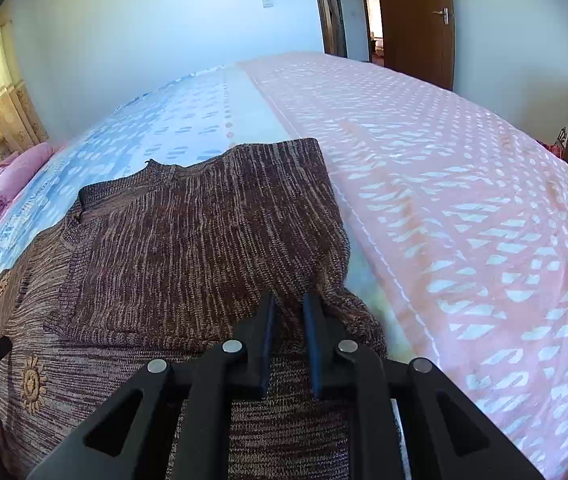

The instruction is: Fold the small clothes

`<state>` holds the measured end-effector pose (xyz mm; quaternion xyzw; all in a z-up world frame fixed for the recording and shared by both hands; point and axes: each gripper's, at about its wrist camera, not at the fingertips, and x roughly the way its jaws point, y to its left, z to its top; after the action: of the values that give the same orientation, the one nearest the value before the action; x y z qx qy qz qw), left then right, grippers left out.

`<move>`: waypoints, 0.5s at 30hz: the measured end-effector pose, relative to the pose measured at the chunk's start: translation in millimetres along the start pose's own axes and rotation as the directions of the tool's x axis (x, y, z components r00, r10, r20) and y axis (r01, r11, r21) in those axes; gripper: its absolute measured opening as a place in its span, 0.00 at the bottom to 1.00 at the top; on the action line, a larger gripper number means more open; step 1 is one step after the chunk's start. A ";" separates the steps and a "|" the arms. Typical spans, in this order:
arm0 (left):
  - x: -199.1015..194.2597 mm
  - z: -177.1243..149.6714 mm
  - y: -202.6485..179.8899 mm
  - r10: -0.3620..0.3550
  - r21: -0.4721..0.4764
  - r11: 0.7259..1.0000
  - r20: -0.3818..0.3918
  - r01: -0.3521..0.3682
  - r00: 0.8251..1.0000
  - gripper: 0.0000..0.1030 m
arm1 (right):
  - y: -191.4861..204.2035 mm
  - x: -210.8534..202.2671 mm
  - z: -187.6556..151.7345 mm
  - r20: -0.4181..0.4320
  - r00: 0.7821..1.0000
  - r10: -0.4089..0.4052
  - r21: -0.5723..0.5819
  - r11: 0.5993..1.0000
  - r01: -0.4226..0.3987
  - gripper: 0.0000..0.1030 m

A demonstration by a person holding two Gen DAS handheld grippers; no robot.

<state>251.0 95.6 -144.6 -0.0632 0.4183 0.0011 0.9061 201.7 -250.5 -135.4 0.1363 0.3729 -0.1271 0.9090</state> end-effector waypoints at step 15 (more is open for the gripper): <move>-41.2 44.6 173.7 0.285 -0.474 0.848 0.032 -0.237 0.958 0.98 | 2.9 -7.9 -6.5 0.024 0.996 0.091 0.018 0.996 -0.091 0.32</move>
<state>248.6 275.2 -104.5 -0.2207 0.3643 0.2275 0.8757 193.0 -244.5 -133.8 0.1606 0.3545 -0.0906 0.9167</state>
